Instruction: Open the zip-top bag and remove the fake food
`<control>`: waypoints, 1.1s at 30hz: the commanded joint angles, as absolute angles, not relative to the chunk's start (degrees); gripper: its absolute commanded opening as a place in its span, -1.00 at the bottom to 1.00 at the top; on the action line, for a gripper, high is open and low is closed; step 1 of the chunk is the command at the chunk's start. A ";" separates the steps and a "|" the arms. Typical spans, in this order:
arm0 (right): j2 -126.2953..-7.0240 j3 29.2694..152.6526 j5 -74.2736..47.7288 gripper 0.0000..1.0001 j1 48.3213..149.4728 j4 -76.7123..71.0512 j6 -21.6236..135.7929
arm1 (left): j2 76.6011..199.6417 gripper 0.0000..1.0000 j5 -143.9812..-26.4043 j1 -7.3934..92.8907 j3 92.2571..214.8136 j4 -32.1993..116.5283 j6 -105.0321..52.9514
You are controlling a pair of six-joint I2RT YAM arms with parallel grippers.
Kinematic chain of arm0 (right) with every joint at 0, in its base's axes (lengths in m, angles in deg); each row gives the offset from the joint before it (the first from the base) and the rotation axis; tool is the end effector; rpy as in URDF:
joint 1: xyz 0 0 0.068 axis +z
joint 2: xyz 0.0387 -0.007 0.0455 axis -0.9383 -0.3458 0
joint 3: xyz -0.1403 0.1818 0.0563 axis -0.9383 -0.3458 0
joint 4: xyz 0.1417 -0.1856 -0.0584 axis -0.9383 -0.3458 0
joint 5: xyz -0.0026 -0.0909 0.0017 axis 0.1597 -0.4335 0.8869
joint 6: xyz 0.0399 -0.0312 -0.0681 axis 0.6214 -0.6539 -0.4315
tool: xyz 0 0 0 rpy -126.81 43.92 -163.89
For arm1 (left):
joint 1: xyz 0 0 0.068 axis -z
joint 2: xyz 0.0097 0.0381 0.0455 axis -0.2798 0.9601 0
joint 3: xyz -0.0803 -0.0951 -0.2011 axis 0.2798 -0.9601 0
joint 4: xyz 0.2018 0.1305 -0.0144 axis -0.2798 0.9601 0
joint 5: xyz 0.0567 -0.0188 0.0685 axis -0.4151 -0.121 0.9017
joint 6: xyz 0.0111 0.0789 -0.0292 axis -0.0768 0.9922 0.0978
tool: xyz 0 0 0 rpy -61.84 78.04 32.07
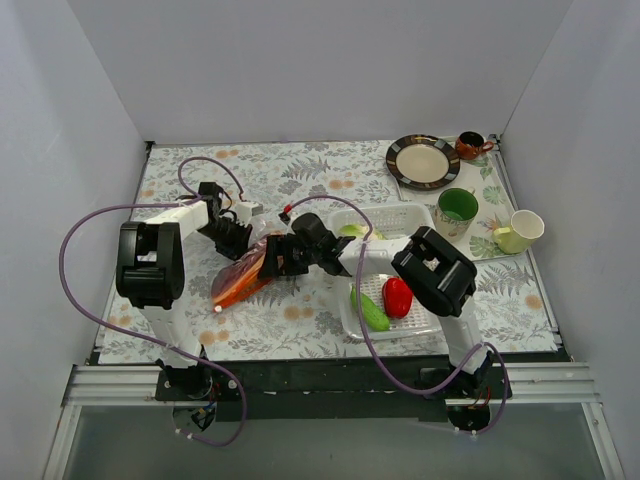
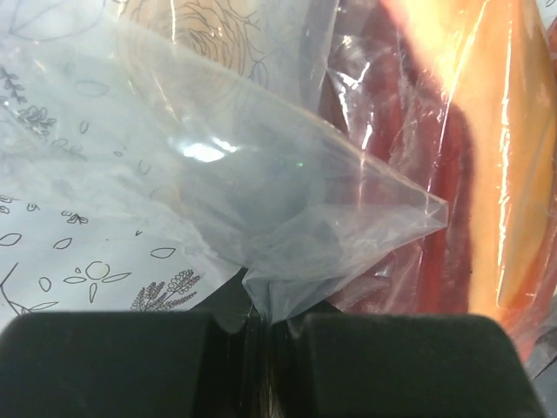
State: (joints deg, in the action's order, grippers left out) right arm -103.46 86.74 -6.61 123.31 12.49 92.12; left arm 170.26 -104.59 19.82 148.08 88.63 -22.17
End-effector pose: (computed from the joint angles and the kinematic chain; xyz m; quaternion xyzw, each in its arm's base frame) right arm 0.2508 0.3705 0.1164 -0.1486 0.8560 0.4304 0.2447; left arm 0.3049 -0.0538 0.0895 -0.0250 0.9699 -0.2416 0.0171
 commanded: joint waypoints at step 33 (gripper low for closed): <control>-105.55 77.73 -0.17 0.21 118.90 52.52 121.19 | 178.47 -1.00 -97.67 21.17 138.76 87.77 -20.61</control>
State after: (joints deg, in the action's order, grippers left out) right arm -106.44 78.66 2.16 119.90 44.46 117.95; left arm 169.24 -105.97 19.21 146.10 84.71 -22.86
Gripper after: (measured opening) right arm 0.587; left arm 0.010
